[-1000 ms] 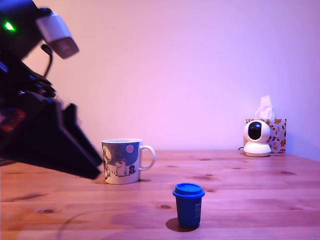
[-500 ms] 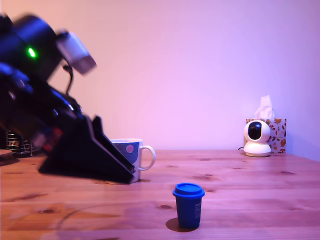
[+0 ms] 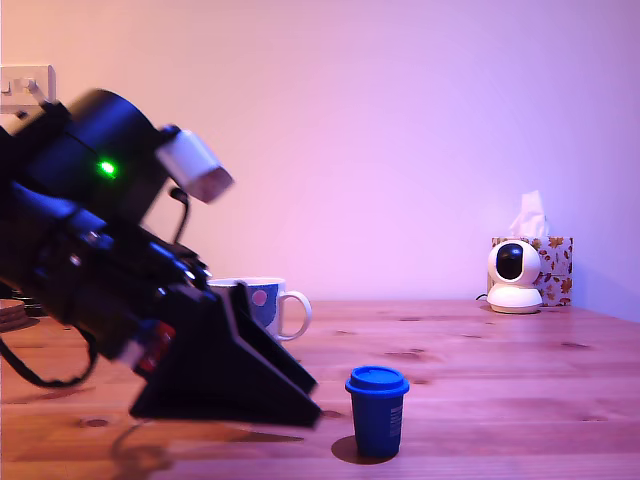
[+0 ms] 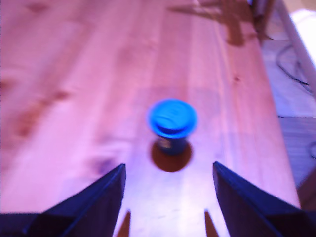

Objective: Pick up the coffee capsules on the table and drop them inside the coffee cup

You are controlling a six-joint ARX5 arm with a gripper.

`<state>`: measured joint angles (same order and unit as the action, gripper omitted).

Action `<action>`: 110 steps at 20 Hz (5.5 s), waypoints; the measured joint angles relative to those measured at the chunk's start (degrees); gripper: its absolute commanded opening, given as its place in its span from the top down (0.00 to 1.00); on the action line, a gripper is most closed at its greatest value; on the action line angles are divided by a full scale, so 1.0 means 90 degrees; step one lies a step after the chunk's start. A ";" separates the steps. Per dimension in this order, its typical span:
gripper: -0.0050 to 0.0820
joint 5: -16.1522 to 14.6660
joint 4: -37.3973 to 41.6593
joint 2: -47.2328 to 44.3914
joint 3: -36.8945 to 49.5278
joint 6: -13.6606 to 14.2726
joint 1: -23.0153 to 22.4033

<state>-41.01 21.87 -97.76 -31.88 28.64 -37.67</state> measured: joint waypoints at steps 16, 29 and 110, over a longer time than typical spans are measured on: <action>0.37 0.0002 0.0051 -0.0991 -0.1100 -0.0330 -0.0624; 0.67 0.0223 0.0029 -0.1122 -0.1103 -0.0335 -0.0636; 0.97 0.3844 -0.6142 -0.0272 -0.5192 -0.3322 0.1229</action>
<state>-6.42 -33.41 -100.20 -78.61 -1.26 -26.61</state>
